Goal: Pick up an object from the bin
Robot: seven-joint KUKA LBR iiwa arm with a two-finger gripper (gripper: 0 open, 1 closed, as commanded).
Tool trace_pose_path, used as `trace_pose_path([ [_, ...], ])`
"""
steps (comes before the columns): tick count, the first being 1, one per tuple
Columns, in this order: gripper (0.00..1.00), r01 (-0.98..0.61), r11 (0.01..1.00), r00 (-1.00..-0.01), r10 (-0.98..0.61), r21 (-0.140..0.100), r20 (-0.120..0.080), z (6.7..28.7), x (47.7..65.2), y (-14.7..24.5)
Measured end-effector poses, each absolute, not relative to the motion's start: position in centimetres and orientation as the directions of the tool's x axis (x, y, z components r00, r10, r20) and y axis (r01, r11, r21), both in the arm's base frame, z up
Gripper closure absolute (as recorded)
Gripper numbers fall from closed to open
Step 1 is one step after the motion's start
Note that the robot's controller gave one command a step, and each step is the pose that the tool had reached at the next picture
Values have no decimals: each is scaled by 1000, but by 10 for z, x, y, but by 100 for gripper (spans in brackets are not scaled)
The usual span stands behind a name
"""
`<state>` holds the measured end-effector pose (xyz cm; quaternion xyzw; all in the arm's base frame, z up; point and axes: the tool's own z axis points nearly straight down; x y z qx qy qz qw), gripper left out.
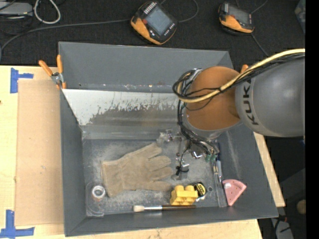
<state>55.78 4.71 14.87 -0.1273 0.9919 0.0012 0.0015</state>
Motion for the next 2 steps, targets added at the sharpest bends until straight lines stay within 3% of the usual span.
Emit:
trace_pose_path([
  [1,0,-349,937,-937,-349,1,-18,169,552,77],
  [2,0,-507,862,-862,-507,2,-3,205,559,72],
])
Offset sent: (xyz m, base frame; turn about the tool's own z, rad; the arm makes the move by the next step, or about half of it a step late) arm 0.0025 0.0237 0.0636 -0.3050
